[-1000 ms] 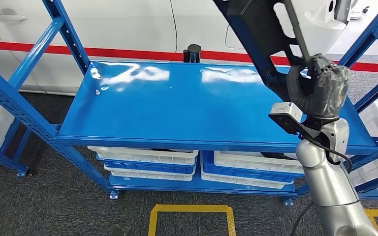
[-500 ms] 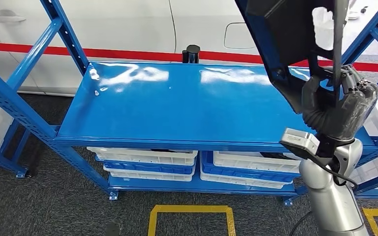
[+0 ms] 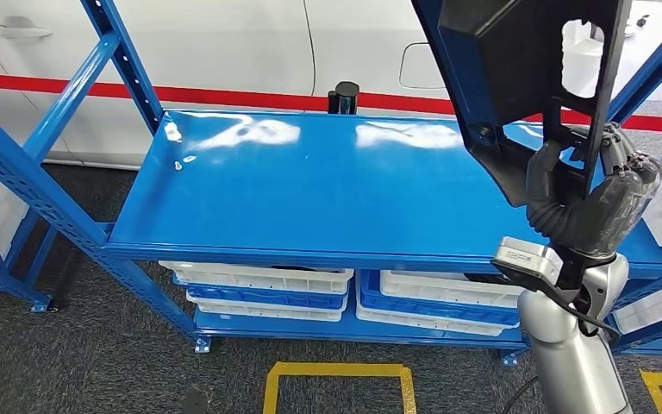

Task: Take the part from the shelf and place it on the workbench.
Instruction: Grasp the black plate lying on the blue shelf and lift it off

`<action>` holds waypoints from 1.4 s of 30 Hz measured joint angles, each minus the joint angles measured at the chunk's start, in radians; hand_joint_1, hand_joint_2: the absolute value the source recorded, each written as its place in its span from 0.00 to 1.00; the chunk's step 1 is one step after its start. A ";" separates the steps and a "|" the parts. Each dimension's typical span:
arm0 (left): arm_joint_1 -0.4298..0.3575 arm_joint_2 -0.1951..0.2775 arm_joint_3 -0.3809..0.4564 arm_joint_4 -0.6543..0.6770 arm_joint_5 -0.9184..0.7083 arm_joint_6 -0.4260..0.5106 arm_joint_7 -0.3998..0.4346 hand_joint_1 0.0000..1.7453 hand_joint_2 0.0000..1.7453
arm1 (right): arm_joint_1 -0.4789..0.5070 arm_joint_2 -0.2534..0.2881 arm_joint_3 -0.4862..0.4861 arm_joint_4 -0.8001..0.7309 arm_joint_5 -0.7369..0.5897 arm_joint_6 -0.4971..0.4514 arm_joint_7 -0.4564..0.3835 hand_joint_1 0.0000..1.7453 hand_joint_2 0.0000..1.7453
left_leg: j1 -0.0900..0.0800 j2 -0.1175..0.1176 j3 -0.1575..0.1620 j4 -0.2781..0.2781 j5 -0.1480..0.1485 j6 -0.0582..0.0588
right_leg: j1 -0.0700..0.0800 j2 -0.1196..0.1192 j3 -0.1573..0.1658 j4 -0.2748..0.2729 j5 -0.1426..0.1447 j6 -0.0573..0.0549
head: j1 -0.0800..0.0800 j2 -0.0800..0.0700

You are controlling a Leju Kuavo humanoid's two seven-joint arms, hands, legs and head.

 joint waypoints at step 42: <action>0.009 -0.003 0.032 0.005 0.033 0.000 0.043 0.00 1.00 | -0.004 0.019 0.005 0.023 -0.037 -0.003 -0.017 0.97 1.00 | 0.007 0.014 -0.048 0.032 0.020 -0.053 | 0.010 0.002 0.186 -0.224 0.046 -0.025 | 0.000 0.000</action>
